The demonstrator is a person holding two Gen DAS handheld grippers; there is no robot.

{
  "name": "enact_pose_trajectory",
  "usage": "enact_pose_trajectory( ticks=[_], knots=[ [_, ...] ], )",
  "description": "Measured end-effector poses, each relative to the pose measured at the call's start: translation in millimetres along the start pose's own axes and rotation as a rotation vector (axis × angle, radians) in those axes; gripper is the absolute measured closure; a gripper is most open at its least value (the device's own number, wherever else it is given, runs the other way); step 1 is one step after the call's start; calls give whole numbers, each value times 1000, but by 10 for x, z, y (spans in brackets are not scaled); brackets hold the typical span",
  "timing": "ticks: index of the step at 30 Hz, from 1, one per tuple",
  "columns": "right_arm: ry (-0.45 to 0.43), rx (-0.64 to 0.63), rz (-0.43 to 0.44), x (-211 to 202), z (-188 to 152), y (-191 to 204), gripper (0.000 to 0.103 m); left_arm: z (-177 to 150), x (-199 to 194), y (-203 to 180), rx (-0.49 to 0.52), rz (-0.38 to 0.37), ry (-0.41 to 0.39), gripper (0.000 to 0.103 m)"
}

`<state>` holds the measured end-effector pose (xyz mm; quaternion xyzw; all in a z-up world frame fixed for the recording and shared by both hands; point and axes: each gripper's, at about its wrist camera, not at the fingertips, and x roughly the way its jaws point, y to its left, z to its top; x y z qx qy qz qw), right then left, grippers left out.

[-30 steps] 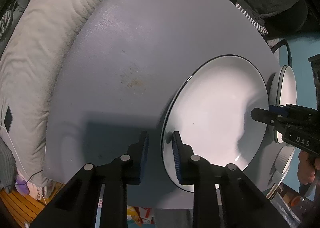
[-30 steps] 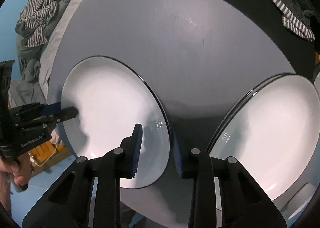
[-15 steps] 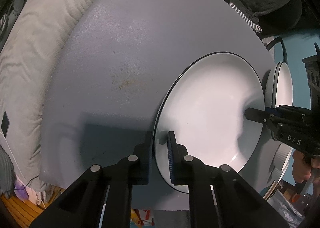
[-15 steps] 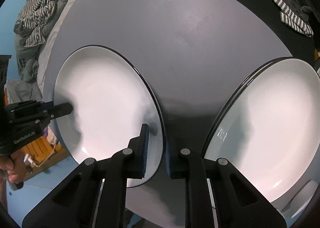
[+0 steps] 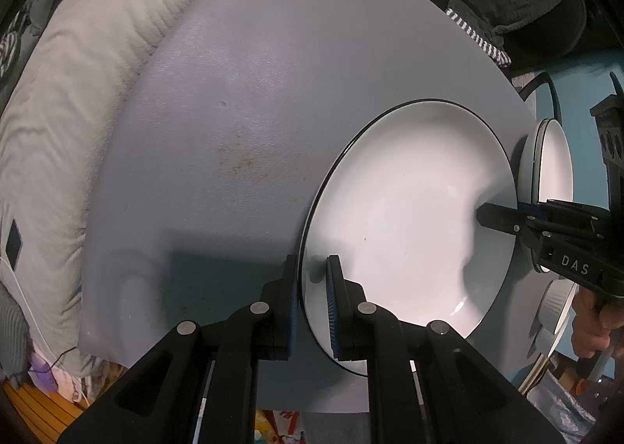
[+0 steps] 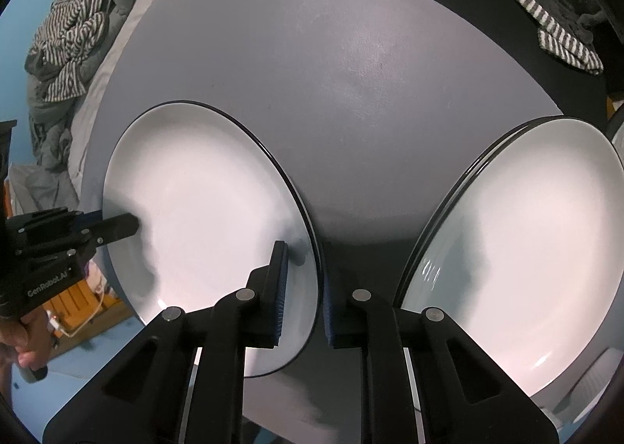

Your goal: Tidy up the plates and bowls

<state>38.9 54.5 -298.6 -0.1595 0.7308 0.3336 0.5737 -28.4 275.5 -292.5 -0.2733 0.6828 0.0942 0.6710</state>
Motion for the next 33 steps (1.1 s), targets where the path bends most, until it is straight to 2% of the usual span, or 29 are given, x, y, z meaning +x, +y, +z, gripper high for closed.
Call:
enact_pose_trajectory(
  ticks=[24, 33],
  knots=[
    [74, 22, 36, -89, -35, -6, 91, 67, -9, -55, 0, 8, 32, 91],
    [62, 35, 53, -291, -112, -86, 92, 86, -108, -286, 22, 0, 18, 91]
  ],
)
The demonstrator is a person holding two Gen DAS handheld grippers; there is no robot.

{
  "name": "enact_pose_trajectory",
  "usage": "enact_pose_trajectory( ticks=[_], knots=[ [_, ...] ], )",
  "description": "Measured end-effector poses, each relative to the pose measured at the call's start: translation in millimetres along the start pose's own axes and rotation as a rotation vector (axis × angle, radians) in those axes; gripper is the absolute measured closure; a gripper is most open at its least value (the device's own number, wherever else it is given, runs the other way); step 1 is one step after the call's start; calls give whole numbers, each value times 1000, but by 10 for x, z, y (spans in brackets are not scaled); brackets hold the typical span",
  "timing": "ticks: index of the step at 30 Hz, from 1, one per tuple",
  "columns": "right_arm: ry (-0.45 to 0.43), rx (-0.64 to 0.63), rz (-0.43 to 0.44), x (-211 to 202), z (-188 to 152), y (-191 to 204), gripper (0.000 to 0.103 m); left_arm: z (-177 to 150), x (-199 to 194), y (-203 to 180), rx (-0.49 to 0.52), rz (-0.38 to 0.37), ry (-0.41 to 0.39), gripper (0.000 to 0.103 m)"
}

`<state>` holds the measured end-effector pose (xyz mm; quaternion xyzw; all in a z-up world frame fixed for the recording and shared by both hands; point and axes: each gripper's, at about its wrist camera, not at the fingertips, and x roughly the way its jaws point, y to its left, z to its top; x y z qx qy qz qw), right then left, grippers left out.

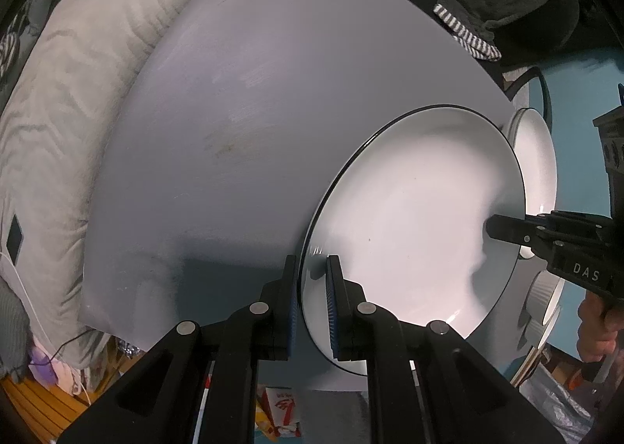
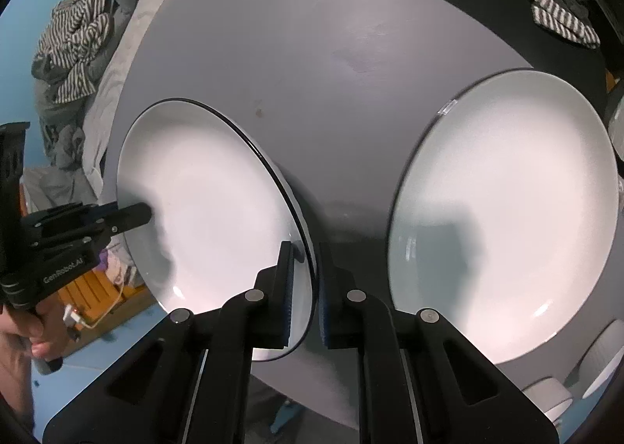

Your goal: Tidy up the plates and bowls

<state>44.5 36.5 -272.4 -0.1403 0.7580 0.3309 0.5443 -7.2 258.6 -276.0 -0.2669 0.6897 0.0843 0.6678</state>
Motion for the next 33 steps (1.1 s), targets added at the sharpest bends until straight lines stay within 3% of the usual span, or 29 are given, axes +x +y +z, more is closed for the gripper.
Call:
enact_pose_trajectory(
  ticks=[10, 20, 33],
  knots=[
    [-23, 23, 7, -193, -79, -156, 92, -32, -117, -272, 49, -5, -9, 91],
    [-61, 67, 27, -414, -170, -467, 92, 73, -149, -805, 105, 0, -17, 91],
    [-102, 159, 37, -715, -244, -1147, 92, 299, -33, -1510, 164, -3, 7, 91]
  ],
)
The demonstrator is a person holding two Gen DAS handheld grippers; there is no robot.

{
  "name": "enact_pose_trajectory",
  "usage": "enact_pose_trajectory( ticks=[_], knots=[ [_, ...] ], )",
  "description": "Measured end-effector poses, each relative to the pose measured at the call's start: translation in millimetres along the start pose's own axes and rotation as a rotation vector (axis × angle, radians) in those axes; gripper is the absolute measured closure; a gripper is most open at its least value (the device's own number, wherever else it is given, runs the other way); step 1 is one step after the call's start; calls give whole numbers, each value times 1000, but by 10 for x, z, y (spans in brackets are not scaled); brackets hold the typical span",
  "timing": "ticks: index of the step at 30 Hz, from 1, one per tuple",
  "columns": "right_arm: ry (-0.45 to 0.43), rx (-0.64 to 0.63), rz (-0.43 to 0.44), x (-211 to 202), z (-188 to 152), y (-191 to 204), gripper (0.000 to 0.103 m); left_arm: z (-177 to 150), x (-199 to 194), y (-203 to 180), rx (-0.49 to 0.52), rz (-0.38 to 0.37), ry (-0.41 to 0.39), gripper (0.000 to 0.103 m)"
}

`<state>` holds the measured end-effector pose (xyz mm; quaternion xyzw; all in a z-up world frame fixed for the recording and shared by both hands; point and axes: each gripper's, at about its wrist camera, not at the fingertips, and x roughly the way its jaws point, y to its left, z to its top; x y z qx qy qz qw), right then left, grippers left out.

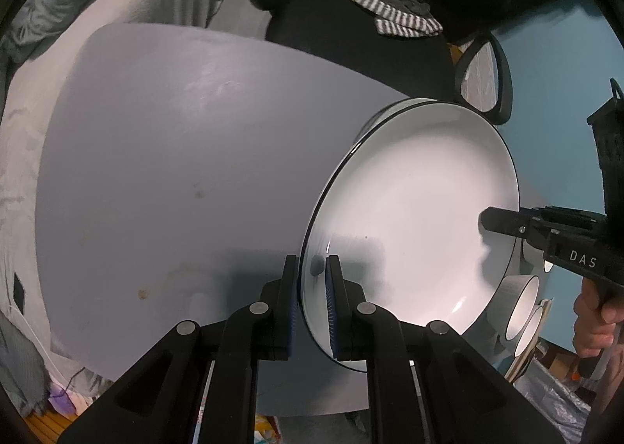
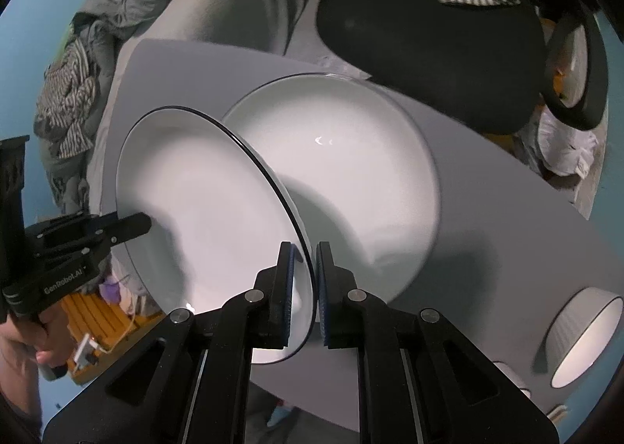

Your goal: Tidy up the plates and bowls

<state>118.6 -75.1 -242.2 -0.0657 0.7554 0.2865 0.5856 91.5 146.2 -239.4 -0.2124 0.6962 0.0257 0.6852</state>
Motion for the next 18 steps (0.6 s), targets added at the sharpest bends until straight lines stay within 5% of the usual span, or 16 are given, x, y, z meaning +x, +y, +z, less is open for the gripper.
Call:
enact_pose_trajectory(
  ticks=[18],
  knots=[
    [12, 49, -7, -9, 211, -413, 90, 267, 196, -343, 32, 71, 43, 91]
  ],
)
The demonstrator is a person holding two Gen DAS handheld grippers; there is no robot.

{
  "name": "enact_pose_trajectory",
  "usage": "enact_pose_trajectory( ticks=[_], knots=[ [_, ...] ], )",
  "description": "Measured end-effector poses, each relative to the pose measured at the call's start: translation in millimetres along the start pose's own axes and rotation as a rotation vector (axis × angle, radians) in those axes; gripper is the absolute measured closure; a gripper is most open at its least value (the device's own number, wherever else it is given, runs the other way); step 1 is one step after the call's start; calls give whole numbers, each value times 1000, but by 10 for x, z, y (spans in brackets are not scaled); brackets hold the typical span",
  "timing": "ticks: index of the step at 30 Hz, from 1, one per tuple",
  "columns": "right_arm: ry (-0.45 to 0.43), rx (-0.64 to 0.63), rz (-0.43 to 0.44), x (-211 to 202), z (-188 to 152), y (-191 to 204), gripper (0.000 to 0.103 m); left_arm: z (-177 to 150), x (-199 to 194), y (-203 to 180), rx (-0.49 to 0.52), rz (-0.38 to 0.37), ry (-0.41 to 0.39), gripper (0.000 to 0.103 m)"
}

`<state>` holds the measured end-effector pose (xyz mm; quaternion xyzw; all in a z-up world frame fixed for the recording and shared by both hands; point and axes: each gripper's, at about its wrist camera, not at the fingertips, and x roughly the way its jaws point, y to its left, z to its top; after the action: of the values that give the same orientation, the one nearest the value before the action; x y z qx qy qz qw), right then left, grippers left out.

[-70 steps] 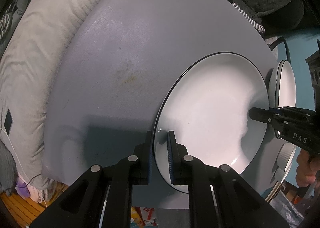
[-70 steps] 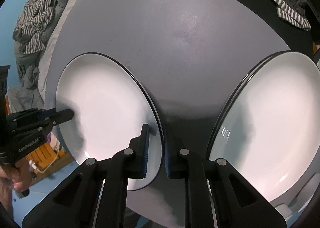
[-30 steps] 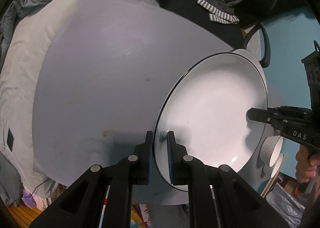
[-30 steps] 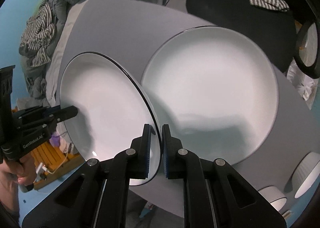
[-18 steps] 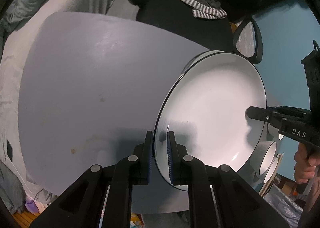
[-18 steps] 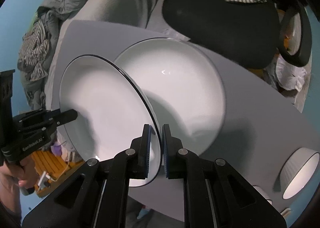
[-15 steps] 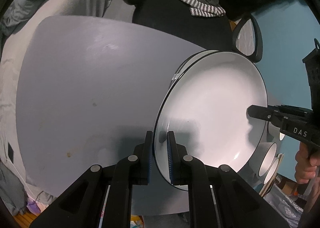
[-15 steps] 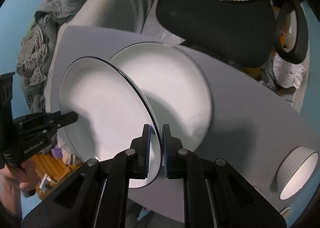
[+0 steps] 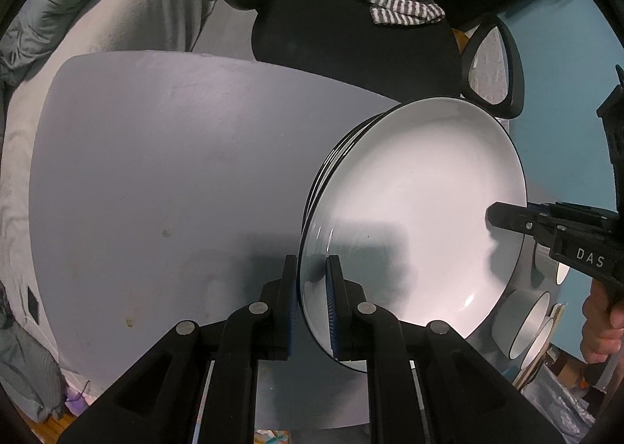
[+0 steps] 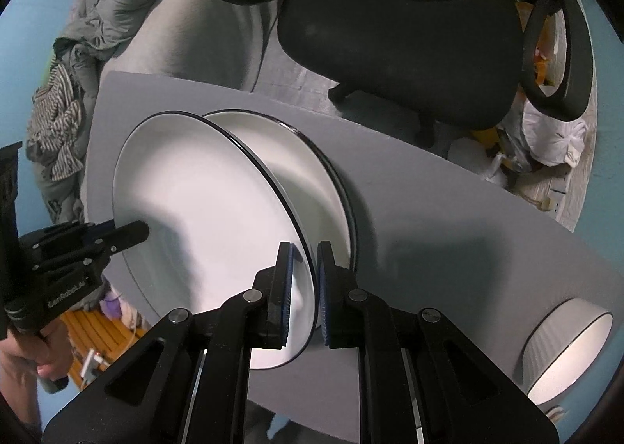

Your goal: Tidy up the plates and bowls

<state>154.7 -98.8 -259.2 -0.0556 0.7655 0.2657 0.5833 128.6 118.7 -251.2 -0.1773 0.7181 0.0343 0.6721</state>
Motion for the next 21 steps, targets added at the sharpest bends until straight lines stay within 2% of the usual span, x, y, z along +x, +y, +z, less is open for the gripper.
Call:
enact_pose_trajectory(
  ticks=[6, 17, 21],
  knots=[
    [22, 25, 15, 70, 51, -74, 90, 19, 65, -45, 6, 21, 25, 91],
    [43, 38, -12, 108, 65, -47, 91, 36, 73, -119, 23, 54, 34, 90],
    [56, 33, -42, 119, 75, -15, 87, 17, 69, -163, 30, 79, 28, 88]
  ],
)
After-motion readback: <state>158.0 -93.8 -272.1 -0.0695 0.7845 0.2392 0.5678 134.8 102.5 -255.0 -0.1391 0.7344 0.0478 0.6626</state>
